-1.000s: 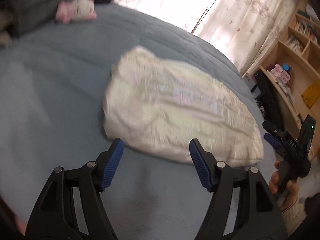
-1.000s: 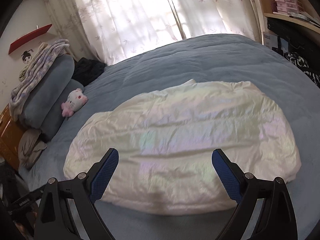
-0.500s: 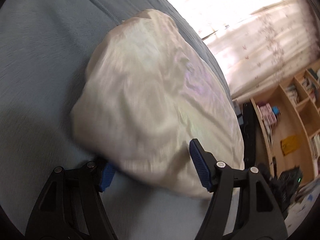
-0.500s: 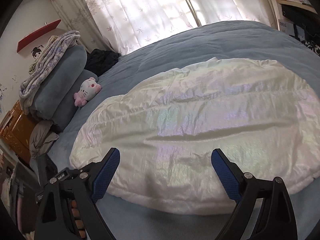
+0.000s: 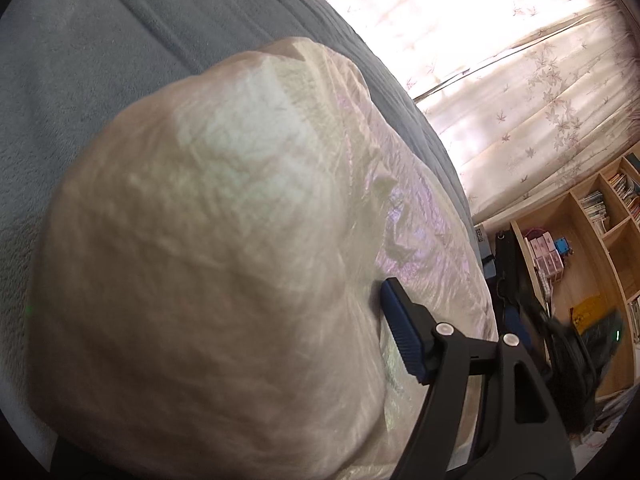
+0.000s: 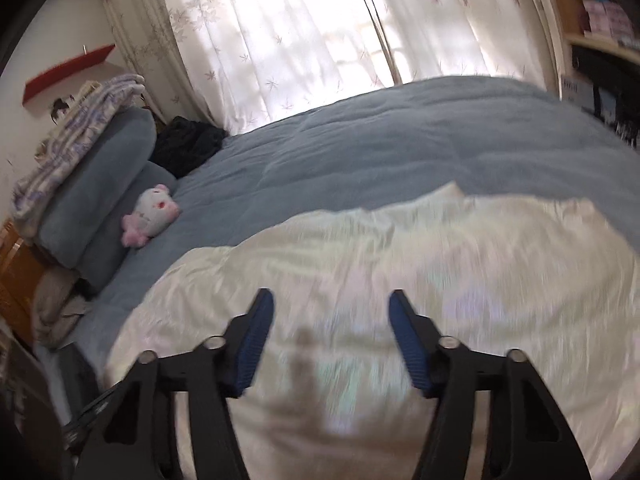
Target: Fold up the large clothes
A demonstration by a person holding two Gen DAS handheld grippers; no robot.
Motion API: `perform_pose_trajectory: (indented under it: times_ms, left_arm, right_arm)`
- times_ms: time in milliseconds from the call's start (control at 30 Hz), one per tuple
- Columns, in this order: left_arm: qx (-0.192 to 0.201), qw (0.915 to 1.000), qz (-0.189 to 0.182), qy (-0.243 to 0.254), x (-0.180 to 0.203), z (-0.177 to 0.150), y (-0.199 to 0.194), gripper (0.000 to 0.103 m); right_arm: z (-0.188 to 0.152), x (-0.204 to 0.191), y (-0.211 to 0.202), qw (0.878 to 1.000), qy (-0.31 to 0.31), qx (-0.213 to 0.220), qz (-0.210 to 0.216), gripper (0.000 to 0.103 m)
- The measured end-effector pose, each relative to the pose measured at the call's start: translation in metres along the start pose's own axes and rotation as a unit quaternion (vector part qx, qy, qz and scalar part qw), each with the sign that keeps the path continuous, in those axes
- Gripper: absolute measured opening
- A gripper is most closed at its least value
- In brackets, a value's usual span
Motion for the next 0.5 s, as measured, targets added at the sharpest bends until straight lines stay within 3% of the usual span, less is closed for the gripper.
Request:
perform_pose_trajectory:
  times_ms: [167,333,500]
  left_arm:
    - [0.023,0.9997,0.005,0.010,0.001,0.000,0.002,0.062]
    - [0.032,0.9991,0.007,0.027,0.005,-0.003,0.005,0.064]
    - [0.021,0.9995,-0.004,0.023,0.002,-0.008,0.012,0.072]
  right_arm:
    - [0.001,0.007,0.079,0.996,0.010,-0.062,-0.059,0.039]
    - [-0.006,0.014,0.109,0.996,0.010,-0.025,-0.082,0.039]
    - [-0.004,0.015,0.124,0.997,0.013,-0.028,-0.069,0.039]
Point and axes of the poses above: each gripper's, at about its wrist camera, not at the fingertips, and y roughly the way its jaws point, x to its right, z to its top, the point moved 10 cm from there along y, roughly the way its jaws point, and after that the axes turned 14 degrees about -x, right-handed, at the moved point
